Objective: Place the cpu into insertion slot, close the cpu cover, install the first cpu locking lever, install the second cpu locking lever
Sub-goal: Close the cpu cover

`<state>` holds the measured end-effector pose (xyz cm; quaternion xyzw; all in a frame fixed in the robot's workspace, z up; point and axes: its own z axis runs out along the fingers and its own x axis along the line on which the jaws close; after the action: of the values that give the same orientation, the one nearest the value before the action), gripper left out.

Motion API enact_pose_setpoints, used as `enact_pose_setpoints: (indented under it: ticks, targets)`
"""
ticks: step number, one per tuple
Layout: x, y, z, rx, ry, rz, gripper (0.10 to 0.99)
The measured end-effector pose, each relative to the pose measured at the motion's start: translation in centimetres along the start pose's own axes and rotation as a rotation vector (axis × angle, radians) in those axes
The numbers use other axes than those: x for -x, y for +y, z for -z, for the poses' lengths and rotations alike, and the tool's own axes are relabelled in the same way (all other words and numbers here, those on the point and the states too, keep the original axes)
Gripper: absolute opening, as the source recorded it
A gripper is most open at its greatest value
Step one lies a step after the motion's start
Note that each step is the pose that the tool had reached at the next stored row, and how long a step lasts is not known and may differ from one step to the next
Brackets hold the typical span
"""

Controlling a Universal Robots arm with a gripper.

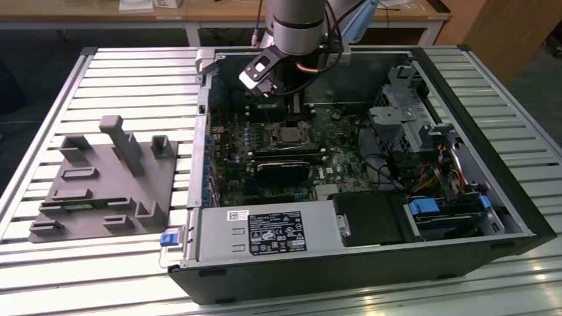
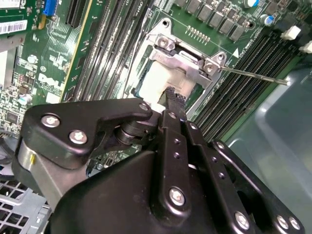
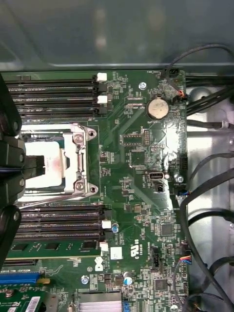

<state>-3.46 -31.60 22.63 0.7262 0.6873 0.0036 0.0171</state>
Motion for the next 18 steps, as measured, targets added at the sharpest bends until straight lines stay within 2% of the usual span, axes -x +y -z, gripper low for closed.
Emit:
enact_pose_setpoints:
  ticks: [5,18]
  targets:
    - [0.00,0.00,0.00,0.000,0.0005,0.017,0.106]
    - [0.00,0.00,0.00,0.004,0.0069,0.232,0.106]
